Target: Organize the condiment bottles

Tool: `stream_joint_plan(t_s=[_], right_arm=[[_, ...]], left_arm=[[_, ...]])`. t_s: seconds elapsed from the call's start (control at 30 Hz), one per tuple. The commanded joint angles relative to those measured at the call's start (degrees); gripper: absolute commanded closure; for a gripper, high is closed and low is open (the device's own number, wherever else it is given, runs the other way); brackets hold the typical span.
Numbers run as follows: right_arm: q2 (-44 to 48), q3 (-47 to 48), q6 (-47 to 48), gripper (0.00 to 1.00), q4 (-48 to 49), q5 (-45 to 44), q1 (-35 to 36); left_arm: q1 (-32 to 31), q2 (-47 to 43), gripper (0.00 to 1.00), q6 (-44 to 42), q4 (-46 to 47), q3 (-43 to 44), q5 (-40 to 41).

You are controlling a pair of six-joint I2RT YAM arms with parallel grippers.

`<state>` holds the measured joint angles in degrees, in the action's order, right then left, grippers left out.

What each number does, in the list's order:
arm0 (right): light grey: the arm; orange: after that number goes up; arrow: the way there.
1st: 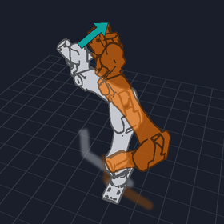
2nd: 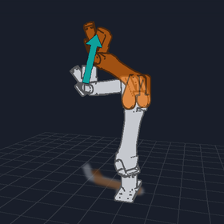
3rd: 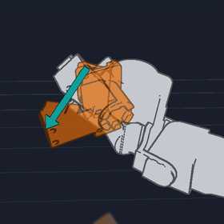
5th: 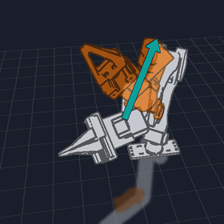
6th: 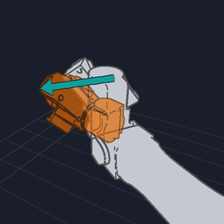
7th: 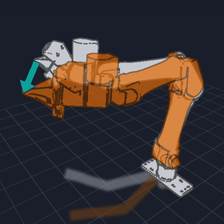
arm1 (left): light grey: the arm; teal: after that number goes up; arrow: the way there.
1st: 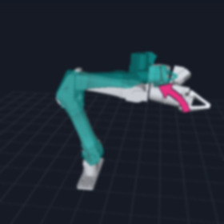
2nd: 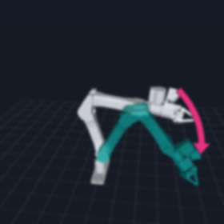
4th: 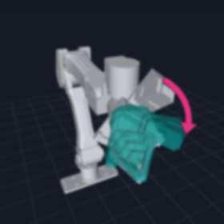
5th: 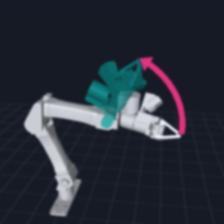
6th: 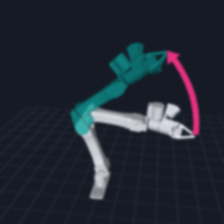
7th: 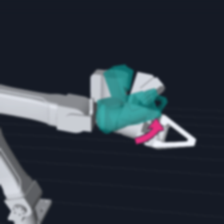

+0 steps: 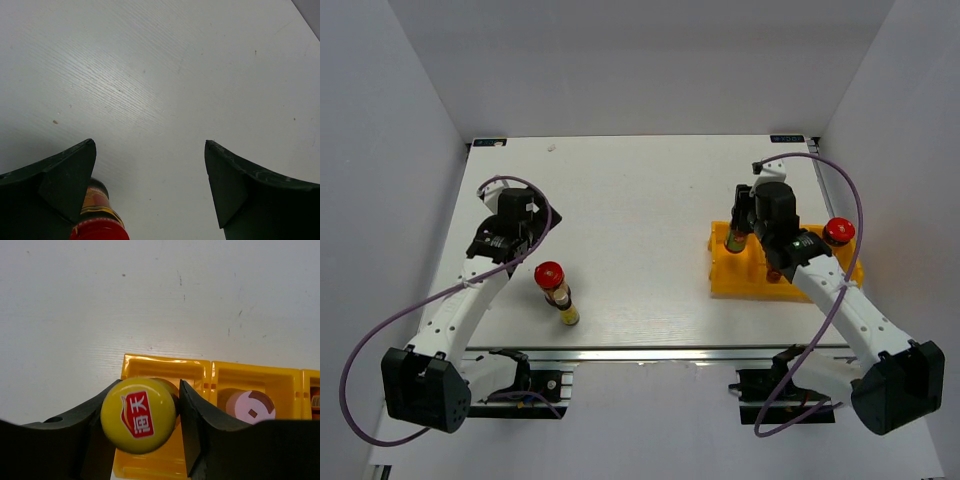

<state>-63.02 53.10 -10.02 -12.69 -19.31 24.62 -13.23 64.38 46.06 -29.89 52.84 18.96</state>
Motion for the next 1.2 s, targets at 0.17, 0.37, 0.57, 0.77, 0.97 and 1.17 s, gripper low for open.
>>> stream_joint_plan(t_s=[0.17,0.37,0.57,0.77,0.97,1.17], right_arm=[[-5.17,1.57,-0.97,0.83,10.75,1.03,-3.96],[-9.39,1.48,-1.58,0.78,12.68,2.87,-5.2],[-11.5,-0.54,-1.14,0.71,18.31,2.96,-5.37],[-13.27,0.6,-2.19,0.55,15.42,2.35,-5.46],[-10.02,1.3,-2.2,0.15,11.99,2.87,-5.46],[-6.95,3.76,-1.4,0.11,4.96,10.32,-5.37]], left_arm=[[0.23,0.39,0.02,-1.15,2.29,0.34,-0.94],[0.14,0.48,0.02,-1.42,1.33,0.95,-0.59],[0.23,0.48,0.02,-0.19,0.45,0.95,-0.77],[0.23,0.05,0.02,-0.18,-0.26,1.3,-0.59],[0.23,-0.92,0.02,0.17,-1.48,1.39,-0.33],[0.23,-2.59,0.02,1.22,-3.5,1.3,0.64]])
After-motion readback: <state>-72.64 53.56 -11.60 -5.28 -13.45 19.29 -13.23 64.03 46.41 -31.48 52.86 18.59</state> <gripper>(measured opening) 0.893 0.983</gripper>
